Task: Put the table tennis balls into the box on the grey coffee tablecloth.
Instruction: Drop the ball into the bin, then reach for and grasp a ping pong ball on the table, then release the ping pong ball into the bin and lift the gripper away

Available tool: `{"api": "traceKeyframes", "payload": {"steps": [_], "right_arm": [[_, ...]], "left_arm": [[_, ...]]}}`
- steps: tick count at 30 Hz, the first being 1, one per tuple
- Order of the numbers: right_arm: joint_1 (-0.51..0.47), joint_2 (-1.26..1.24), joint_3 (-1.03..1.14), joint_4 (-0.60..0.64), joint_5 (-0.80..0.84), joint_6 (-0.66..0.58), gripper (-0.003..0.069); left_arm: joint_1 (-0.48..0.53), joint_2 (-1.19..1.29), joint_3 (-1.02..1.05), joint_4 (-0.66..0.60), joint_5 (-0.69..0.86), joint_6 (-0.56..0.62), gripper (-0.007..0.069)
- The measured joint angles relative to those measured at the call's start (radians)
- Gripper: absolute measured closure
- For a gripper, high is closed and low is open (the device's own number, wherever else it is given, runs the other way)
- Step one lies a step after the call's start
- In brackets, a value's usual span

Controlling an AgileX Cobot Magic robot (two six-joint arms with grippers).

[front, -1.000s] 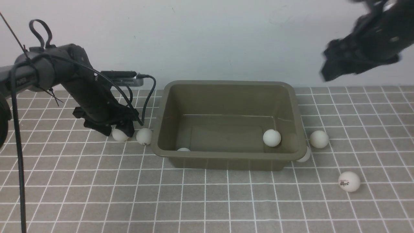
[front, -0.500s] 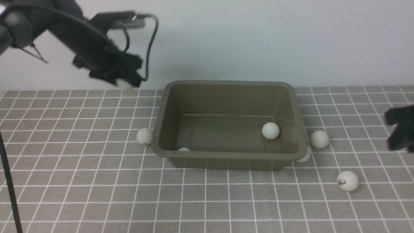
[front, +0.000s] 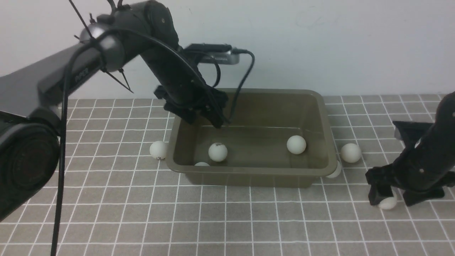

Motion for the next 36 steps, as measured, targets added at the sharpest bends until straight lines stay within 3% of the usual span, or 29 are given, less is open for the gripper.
{"api": "traceKeyframes", "payload": {"steps": [1,2,3,4,6,9,12,15,19,22,27,30,33,35,36], "right_arm": [[0.001,0.001,-0.009,-0.004,0.009,0.000,0.0261],[0.001,-0.002,-0.016,-0.005,0.016,0.000,0.0298],[0.001,-0.017,-0.038,-0.007,0.037,0.000,0.0308],[0.001,-0.036,-0.053,-0.007,0.057,0.000,0.0296],[-0.001,-0.081,-0.092,-0.009,0.105,0.005,0.0294],[-0.005,-0.171,-0.148,0.002,0.146,0.014,0.0294],[-0.001,-0.281,-0.237,0.096,0.127,-0.018,0.0294],[0.019,-0.300,-0.304,0.176,0.107,-0.100,0.0294],[0.065,-0.250,-0.348,0.241,0.103,-0.147,0.0294],[0.119,-0.163,-0.375,0.257,0.112,-0.162,0.0275],[0.171,-0.084,-0.420,0.257,0.120,-0.170,0.0121],[0.178,-0.086,-0.450,0.255,0.136,-0.172,0.0047],[0.178,-0.096,-0.477,0.227,0.165,-0.172,0.0031],[0.178,-0.108,-0.490,0.194,0.183,-0.172,0.0031],[0.178,-0.119,-0.494,0.168,0.192,-0.171,0.0034]], "left_arm": [[0.007,-0.011,-0.019,0.033,0.017,-0.010,0.0200],[0.018,-0.024,-0.034,0.058,0.028,-0.014,0.0261],[0.043,-0.055,-0.052,0.101,0.034,-0.018,0.0398],[0.063,-0.074,-0.057,0.120,0.036,-0.017,0.0487],[0.120,-0.110,-0.061,0.151,0.038,-0.025,0.0576],[0.195,-0.132,-0.054,0.159,0.038,-0.031,0.0612],[0.306,-0.139,0.038,0.105,0.038,-0.035,0.0629],[0.333,-0.126,0.134,0.028,0.038,0.005,0.0624],[0.323,-0.092,0.204,-0.042,0.039,0.075,0.0552],[0.294,-0.049,0.214,-0.072,0.036,0.096,0.0400],[0.241,0.010,0.214,-0.071,-0.006,0.099,0.0146],[0.211,0.050,0.214,-0.050,-0.056,0.098,0.0055],[0.204,0.077,0.214,-0.026,-0.087,0.096,0.0051],[0.204,0.094,0.214,-0.013,-0.099,0.096,0.0108],[0.204,0.098,0.214,-0.006,-0.099,0.096,0.0179]]}}
